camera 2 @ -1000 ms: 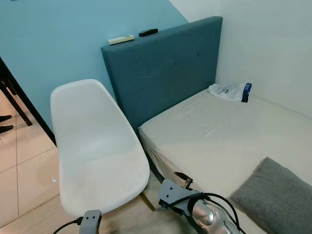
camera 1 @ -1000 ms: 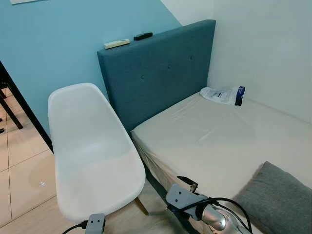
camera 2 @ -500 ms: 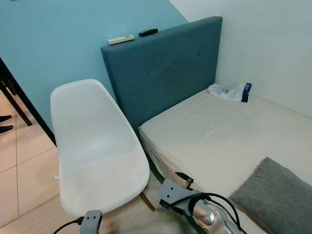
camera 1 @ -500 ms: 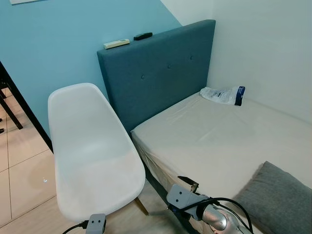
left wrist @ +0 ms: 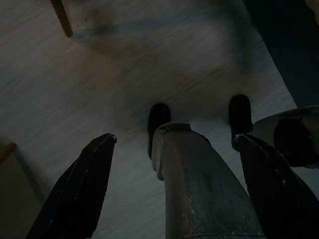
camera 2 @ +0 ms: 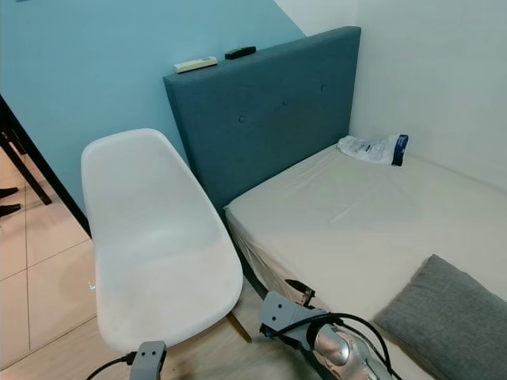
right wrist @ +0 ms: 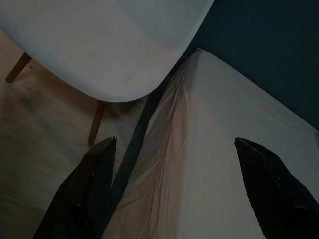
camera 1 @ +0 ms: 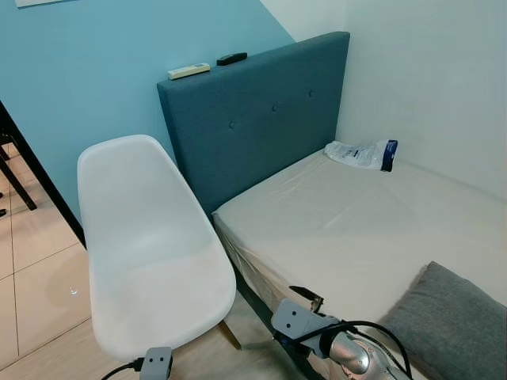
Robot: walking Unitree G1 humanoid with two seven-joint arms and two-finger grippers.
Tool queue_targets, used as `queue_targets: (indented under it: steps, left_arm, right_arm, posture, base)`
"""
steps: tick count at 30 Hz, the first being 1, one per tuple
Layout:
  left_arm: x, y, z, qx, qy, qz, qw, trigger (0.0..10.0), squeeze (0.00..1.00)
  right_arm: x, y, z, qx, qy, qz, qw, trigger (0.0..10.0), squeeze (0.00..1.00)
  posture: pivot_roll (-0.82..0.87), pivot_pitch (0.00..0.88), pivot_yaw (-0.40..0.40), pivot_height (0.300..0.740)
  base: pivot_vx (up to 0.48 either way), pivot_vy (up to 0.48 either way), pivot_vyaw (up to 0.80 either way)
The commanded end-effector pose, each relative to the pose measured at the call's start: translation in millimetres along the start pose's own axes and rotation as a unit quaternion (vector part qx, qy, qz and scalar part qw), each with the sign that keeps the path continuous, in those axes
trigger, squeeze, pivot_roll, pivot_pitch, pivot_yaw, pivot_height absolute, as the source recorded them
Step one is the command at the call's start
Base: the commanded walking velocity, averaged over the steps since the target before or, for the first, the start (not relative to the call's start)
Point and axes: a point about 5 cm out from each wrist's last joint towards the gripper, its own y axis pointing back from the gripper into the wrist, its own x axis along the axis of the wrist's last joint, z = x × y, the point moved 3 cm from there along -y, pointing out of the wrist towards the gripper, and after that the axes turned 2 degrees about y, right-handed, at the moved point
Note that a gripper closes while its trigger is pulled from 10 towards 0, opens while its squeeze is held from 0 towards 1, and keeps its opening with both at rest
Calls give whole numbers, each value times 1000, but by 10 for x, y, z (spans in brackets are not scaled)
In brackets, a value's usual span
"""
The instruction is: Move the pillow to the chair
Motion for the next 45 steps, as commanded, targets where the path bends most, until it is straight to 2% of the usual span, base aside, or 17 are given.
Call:
queue_targets:
  steps: [1, 8, 45]
  left_arm:
    - [13, 0, -17, 2, -1, -1, 1000, 10000, 0]
    - [84, -6, -39, 7, 0, 0, 1000, 10000, 0]
    - [-8, 0, -11, 2, -6, -6, 1000, 10000, 0]
  right_arm:
    - [27, -13, -3, 3, -2, 5, 1000, 10000, 0]
    - [35, -17, 2, 2, -3, 6, 1000, 10000, 0]
    - [-6, 15, -25, 4, -4, 2, 1000, 10000, 0]
  posture:
    - [-127, 22, 56, 740]
    - [-128, 26, 59, 740]
    - [-138, 7, 56, 740]
  base:
    - [0, 0, 0]
    - [0, 0, 0]
    - [0, 0, 0]
